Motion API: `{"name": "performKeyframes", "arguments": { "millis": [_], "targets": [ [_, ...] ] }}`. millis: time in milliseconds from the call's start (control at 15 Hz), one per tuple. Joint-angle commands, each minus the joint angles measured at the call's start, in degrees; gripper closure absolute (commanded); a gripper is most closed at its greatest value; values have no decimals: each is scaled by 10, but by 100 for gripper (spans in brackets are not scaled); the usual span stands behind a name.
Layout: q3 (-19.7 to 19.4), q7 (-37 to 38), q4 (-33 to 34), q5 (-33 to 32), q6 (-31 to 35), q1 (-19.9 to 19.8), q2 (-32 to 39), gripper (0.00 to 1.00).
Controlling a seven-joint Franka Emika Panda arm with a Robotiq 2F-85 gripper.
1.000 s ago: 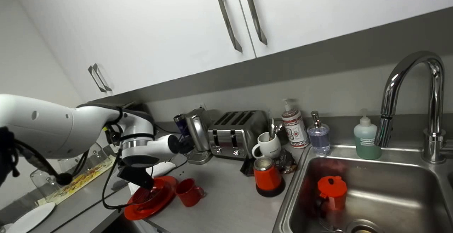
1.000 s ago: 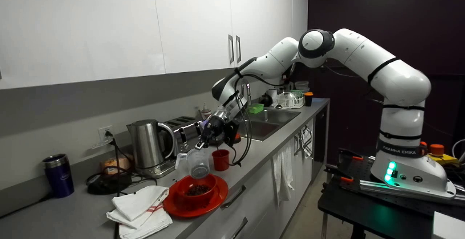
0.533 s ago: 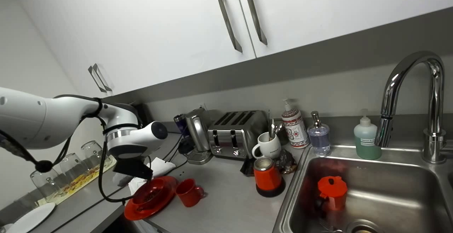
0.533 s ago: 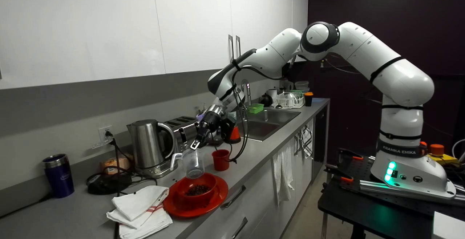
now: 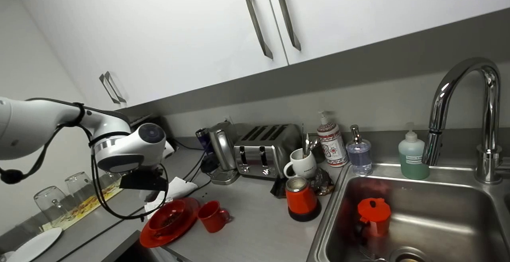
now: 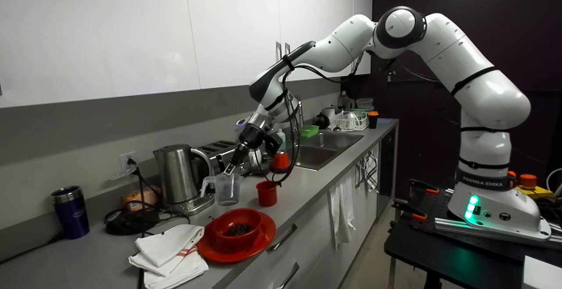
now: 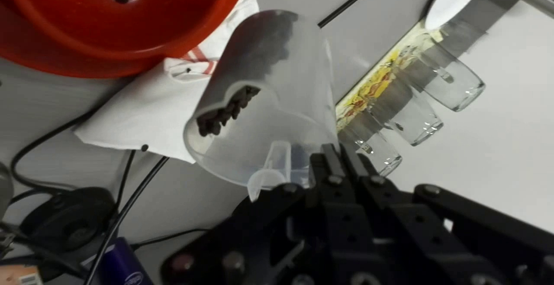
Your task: Pick up the jar and pour some of its contents in the bowl
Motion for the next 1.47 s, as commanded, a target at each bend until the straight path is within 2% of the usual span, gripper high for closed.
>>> {"name": "performKeyframes", "arguments": {
  "millis": [0, 267, 600, 667, 933, 1400],
  "targets": [
    [-14, 10, -53, -22, 92, 24, -46, 96],
    [-11, 30, -84, -46, 196, 31, -64, 96],
    [-6, 80, -115, -95, 289, 26, -77, 96],
    [-28, 82, -118, -87, 299, 44, -80, 96],
    [-56, 114, -131, -99, 341, 60, -83, 96],
    [-117, 168, -138, -119, 349, 93, -90, 96]
  ]
}}
